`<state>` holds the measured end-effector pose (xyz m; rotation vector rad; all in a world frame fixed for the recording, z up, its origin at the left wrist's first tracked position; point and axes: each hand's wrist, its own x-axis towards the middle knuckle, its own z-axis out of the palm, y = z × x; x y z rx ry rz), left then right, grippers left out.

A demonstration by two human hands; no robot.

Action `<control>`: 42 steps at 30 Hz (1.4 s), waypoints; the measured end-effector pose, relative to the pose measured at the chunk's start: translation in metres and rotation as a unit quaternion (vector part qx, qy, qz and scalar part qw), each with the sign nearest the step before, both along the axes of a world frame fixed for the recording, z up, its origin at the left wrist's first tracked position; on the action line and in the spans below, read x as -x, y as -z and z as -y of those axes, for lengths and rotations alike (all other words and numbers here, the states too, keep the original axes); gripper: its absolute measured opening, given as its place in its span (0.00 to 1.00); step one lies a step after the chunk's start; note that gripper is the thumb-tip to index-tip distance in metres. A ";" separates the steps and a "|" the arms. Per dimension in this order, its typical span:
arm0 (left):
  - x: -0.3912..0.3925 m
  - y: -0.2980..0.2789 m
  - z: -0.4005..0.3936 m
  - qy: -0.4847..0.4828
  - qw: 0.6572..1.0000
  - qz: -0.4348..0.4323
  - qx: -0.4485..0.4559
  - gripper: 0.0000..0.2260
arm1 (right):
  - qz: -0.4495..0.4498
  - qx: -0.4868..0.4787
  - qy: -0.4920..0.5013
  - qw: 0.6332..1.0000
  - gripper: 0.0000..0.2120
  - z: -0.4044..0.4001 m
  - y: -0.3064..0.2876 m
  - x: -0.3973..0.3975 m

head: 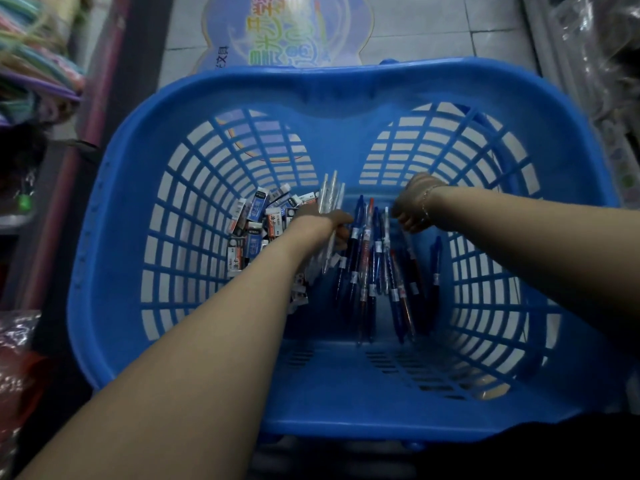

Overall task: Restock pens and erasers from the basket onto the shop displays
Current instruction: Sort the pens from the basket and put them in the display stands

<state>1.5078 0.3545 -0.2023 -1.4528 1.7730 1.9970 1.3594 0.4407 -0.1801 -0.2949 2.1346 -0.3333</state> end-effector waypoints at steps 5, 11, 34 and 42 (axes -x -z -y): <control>-0.004 0.013 0.002 -0.039 0.998 -0.016 -0.049 0.07 | -0.126 -0.068 -0.166 0.976 0.17 0.005 0.015 -0.004; -0.005 0.022 0.006 -0.054 0.998 0.017 0.005 0.05 | -0.137 -0.101 -0.177 0.969 0.19 0.008 0.035 -0.015; -0.006 -0.006 0.004 0.030 0.964 -0.054 -0.257 0.08 | 0.174 0.123 0.090 0.973 0.04 0.015 -0.020 -0.012; -0.012 0.013 0.003 -0.038 0.991 0.111 0.069 0.12 | -0.129 -0.031 -0.205 0.970 0.09 0.003 0.010 -0.030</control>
